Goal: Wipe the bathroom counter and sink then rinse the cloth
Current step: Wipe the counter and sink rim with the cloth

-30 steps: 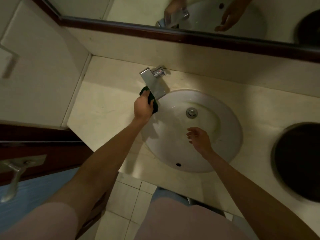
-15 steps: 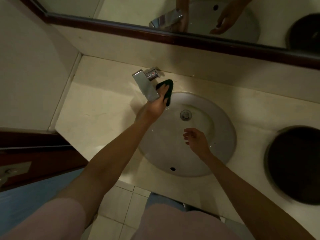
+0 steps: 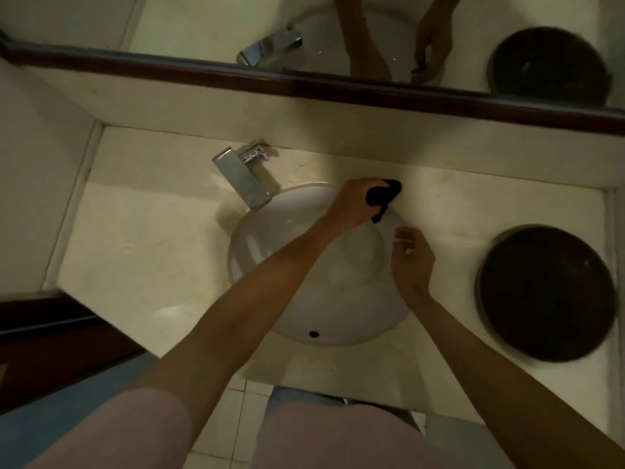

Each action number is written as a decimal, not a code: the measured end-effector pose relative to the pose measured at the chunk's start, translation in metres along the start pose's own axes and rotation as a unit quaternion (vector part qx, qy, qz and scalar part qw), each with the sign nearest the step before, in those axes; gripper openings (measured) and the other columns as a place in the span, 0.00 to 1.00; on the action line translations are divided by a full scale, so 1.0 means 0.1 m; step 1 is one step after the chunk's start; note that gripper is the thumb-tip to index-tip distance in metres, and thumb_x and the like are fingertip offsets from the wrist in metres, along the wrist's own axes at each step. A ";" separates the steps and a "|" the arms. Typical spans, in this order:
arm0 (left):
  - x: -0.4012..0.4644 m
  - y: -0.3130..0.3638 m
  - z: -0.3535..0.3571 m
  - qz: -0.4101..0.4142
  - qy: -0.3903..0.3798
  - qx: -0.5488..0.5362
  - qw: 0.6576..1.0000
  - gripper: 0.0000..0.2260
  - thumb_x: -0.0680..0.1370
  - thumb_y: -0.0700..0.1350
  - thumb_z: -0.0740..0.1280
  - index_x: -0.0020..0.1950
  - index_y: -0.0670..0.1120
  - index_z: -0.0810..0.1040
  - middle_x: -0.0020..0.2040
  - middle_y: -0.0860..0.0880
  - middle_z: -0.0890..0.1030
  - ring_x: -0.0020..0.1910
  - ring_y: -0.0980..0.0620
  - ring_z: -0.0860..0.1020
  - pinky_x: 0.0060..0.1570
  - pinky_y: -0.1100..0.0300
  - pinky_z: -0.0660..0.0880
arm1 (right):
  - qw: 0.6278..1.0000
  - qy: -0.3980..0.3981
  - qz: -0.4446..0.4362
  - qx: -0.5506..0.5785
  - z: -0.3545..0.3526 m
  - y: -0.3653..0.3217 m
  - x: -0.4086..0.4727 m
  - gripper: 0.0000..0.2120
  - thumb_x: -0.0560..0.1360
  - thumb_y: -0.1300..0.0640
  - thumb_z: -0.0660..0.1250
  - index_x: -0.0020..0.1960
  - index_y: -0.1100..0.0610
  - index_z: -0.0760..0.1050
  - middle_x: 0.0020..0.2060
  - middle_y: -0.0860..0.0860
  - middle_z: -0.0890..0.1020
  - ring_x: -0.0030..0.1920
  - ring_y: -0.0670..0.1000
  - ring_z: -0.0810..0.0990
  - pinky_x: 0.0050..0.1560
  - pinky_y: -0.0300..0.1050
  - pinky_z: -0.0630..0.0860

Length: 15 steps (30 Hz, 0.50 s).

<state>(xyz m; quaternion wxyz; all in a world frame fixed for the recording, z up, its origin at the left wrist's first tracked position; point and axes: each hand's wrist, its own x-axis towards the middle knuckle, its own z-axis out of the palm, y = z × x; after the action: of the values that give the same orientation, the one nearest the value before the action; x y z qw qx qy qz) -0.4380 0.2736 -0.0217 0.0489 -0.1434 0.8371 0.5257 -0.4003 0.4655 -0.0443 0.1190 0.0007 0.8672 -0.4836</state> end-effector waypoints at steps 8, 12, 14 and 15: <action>-0.38 0.35 0.15 -0.071 0.059 -0.066 0.994 0.19 0.67 0.41 0.81 0.56 0.42 0.83 0.51 0.49 0.84 0.47 0.55 0.82 0.49 0.65 0.78 | 0.972 -0.174 -0.143 -0.073 -0.37 -0.32 0.43 0.33 0.76 0.65 0.71 0.78 0.53 0.65 0.76 0.47 0.64 0.75 0.45 0.62 0.72 0.28 0.59; -0.47 0.59 0.18 -0.129 0.039 -0.110 0.985 0.19 0.65 0.43 0.83 0.53 0.41 0.81 0.45 0.50 0.82 0.41 0.58 0.81 0.38 0.65 0.78 | 0.974 -0.196 -0.116 -0.003 -0.53 -0.44 0.30 0.27 0.71 0.71 0.76 0.68 0.64 0.74 0.56 0.52 0.81 0.50 0.29 0.79 0.50 0.30 0.75; -0.48 0.63 0.22 -0.139 0.011 -0.104 0.985 0.16 0.66 0.47 0.82 0.50 0.45 0.82 0.45 0.51 0.83 0.44 0.56 0.82 0.41 0.63 0.79 | 0.976 -0.205 -0.068 0.017 -0.54 -0.42 0.28 0.22 0.71 0.71 0.75 0.63 0.63 0.75 0.46 0.48 0.84 0.40 0.31 0.81 0.41 0.28 0.75; -0.49 0.67 0.25 -0.141 -0.001 -0.104 0.985 0.13 0.67 0.49 0.81 0.48 0.48 0.83 0.45 0.52 0.84 0.46 0.55 0.83 0.44 0.63 0.79 | 0.976 -0.209 -0.045 0.028 -0.59 -0.40 0.31 0.20 0.72 0.69 0.75 0.62 0.62 0.75 0.43 0.46 0.84 0.38 0.33 0.82 0.38 0.31 0.76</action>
<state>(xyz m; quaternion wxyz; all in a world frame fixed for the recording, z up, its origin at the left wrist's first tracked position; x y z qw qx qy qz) -0.4131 0.3328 0.0368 0.1081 -0.2636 0.7492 0.5979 -0.4467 0.4900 0.0122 0.2757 -0.1361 0.8086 -0.5017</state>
